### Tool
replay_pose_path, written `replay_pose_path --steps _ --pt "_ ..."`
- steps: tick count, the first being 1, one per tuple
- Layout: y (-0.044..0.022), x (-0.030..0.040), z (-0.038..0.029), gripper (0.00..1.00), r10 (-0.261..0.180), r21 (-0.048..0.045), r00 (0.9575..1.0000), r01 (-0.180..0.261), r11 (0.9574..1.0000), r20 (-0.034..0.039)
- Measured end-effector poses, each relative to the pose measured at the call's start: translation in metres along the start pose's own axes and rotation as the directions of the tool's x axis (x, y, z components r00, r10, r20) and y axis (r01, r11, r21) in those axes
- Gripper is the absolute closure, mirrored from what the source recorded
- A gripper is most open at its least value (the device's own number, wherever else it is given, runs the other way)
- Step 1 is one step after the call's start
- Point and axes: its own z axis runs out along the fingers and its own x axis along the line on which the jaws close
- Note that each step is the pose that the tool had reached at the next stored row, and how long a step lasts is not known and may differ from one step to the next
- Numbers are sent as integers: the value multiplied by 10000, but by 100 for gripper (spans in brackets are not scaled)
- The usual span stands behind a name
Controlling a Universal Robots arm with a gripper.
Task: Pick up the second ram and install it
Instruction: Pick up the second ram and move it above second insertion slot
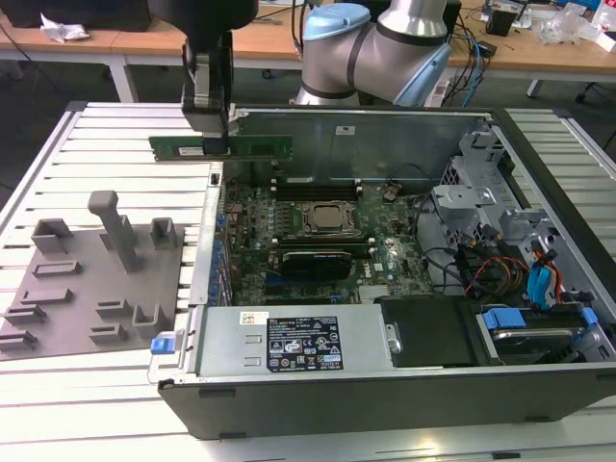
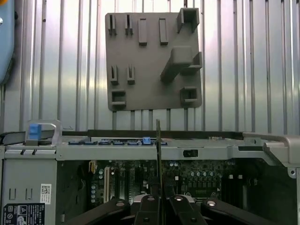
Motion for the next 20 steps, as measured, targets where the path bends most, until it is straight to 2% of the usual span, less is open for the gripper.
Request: replay_pose_path --steps 7,10,11,15,20 --pt "-160 -7 -9 86 1 -1 10000 -1 10000 0" --pt "-318 -20 -14 86 1 -3 10000 -1 10000 1" --pt "-337 -22 -15 86 1 -4 10000 -1 10000 0" --pt "-502 -61 -6 86 1 -14 10000 -1 10000 0" --pt "-595 -89 11 86 6 -21 10000 -6 10000 23"
